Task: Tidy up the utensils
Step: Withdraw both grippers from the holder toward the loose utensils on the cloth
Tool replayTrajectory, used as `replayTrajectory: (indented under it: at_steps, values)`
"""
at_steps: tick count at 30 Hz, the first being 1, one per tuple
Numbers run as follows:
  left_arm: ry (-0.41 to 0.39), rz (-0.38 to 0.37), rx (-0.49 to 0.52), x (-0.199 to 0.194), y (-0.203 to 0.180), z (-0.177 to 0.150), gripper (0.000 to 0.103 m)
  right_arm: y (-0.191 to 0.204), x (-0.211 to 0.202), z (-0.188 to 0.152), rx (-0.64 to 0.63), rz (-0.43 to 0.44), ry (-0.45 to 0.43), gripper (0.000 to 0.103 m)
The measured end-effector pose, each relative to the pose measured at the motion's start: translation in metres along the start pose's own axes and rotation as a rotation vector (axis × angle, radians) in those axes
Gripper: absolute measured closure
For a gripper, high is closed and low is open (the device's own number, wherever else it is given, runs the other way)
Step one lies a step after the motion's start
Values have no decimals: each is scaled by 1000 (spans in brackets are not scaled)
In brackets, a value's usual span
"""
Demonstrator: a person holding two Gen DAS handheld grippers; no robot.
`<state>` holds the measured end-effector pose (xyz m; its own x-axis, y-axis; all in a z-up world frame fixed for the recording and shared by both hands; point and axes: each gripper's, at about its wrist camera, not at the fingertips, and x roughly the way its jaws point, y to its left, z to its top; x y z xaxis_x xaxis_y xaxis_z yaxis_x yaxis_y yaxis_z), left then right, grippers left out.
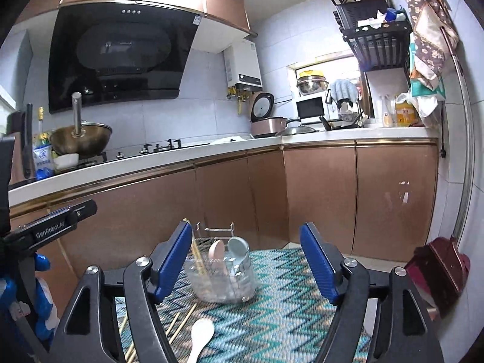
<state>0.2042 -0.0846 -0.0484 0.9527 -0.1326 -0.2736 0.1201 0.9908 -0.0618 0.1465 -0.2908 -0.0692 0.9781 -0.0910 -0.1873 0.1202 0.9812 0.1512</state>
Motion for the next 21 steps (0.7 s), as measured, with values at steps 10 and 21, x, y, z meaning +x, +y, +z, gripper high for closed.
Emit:
replayTrajectory:
  at_steps: [10,21]
  values:
    - [-89,86,21,-80,25,0,44,14,-59,8,23,40,-45,14]
    - [-109,111,11,-111,38,0,39,27,-94,9,1,77,-82,0]
